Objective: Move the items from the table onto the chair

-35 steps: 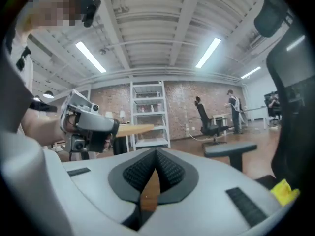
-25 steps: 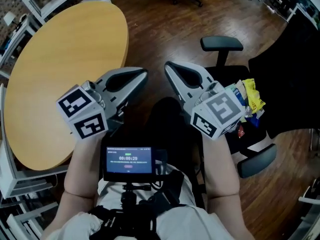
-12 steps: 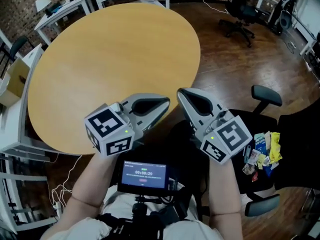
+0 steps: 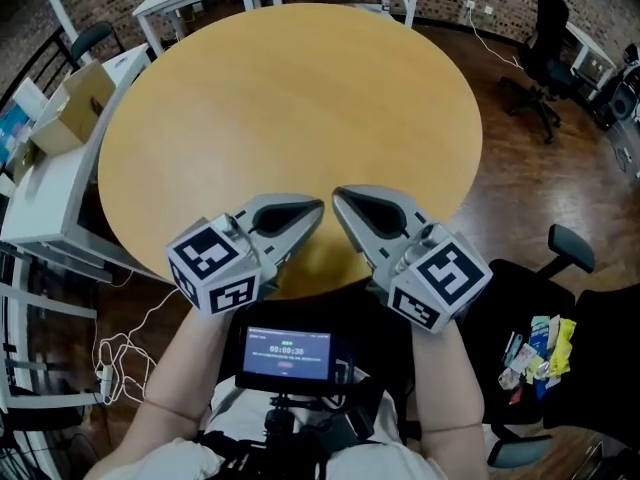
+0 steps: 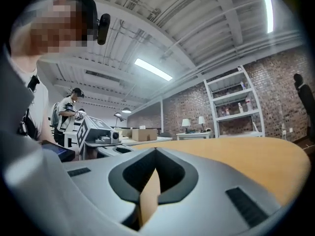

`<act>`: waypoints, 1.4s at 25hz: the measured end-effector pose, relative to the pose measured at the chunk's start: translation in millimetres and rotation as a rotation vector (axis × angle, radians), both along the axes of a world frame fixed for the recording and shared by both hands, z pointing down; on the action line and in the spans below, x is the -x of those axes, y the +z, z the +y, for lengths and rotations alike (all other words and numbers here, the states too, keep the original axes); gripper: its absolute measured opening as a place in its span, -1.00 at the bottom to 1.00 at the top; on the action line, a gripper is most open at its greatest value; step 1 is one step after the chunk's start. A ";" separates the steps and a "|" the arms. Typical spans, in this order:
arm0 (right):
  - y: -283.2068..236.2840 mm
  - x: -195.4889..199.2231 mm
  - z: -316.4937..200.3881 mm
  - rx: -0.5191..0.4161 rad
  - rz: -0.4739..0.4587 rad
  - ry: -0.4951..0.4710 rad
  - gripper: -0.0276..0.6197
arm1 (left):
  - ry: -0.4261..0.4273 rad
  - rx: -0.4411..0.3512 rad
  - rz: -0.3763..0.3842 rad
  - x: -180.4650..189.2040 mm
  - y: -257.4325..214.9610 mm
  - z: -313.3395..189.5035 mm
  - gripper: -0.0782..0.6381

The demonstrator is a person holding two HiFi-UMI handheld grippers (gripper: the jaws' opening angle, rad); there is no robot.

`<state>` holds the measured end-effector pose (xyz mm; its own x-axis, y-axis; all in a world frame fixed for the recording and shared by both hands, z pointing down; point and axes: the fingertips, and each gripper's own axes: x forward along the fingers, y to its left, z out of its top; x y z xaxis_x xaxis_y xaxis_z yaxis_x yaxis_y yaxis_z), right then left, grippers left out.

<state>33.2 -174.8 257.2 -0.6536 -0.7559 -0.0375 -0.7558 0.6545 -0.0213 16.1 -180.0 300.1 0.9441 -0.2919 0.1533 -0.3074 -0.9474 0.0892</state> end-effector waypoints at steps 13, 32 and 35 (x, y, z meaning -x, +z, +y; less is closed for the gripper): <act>10.8 80.9 -42.6 0.053 0.035 -0.132 -0.91 | -0.145 -0.056 -0.023 92.7 -3.8 -38.3 -0.75; 30.3 108.7 -61.7 0.134 0.114 -0.211 -0.91 | -0.176 -0.060 -0.032 116.1 -6.1 -54.7 -0.76; 30.1 105.8 -59.4 0.133 0.112 -0.213 -0.91 | -0.176 -0.062 -0.034 113.1 -6.6 -52.6 -0.76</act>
